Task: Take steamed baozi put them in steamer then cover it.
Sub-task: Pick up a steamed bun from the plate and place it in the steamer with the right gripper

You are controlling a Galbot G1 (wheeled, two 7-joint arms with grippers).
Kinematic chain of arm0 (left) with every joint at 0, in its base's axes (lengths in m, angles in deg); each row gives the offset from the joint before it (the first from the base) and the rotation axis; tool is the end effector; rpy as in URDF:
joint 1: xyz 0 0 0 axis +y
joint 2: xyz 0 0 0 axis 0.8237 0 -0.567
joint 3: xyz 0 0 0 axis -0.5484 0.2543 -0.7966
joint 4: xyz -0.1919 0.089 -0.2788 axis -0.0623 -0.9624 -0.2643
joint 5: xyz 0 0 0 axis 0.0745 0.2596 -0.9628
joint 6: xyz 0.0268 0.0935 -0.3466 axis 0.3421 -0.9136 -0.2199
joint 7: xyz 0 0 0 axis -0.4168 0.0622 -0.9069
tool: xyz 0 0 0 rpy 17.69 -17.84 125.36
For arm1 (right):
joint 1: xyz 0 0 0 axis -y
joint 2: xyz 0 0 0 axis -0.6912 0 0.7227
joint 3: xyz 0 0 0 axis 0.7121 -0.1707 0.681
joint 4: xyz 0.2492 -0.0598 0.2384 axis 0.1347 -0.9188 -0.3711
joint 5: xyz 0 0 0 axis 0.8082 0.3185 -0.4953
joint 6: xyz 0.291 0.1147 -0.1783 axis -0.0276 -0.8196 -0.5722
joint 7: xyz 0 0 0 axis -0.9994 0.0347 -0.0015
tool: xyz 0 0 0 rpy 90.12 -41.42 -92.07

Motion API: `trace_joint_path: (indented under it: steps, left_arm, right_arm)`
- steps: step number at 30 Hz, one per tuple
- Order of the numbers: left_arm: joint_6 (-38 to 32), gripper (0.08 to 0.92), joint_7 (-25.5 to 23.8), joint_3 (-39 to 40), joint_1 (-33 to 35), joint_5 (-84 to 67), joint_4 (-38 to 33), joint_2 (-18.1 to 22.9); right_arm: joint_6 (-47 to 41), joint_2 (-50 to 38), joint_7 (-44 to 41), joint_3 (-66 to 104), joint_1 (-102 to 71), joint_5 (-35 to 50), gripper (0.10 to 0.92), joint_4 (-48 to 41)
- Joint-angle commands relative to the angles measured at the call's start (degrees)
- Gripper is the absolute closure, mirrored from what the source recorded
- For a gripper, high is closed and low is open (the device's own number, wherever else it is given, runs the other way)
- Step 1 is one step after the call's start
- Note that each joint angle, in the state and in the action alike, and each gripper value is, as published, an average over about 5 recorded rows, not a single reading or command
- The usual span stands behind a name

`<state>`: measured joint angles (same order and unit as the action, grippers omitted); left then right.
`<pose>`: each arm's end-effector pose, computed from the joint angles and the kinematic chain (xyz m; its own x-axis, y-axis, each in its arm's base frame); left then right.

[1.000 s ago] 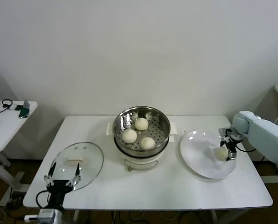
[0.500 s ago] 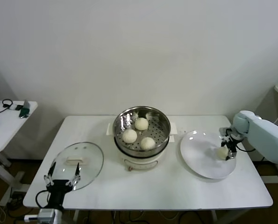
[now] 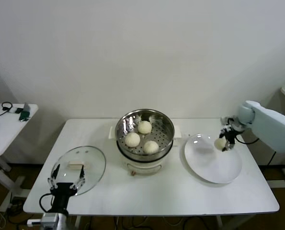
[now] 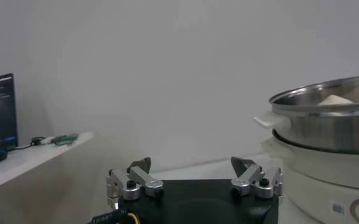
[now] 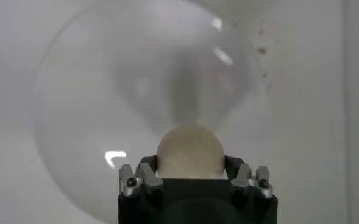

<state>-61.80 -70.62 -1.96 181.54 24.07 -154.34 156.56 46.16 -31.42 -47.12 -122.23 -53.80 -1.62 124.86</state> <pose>0.1519 0.0705 -0.3327 -0.9900 -0.1107 0.0869 -0.0900 0.9728 0.2135 0.6010 -0.2079 -0.1568 -0.1887 -0.0662 0.9798 -0.9787 0.0951 -0.1821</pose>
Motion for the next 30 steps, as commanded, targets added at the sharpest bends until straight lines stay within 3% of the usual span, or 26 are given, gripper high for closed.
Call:
trace_joint_path:
  steps: [1, 7, 15, 30]
  left_arm:
    - [-0.1, 0.177, -0.1, 0.4, -0.1, -0.1, -0.4, -0.2]
    - [0.0, 0.177, -0.3, 0.7, 0.1, -0.4, -1.1, -0.9]
    - [0.5, 0.177, -1.2, 1.1, 1.0, -0.4, -1.7, -1.6]
    - [0.6, 0.177, -1.8, 0.9, 1.6, -0.5, -0.9, -2.4]
  right_arm:
    - [-5.5, 5.9, 2.8, -19.6, 21.2, 26.0, 0.319, 5.5]
    - [-6.9, 13.1, 3.8, -27.1, 28.8, 37.6, 0.314, 7.8]
    - [-8.3, 22.1, 4.5, -31.0, 31.5, 44.4, 0.313, 9.6]
    - [-9.4, 29.2, 7.0, -32.5, 23.5, 42.3, 0.313, 8.9]
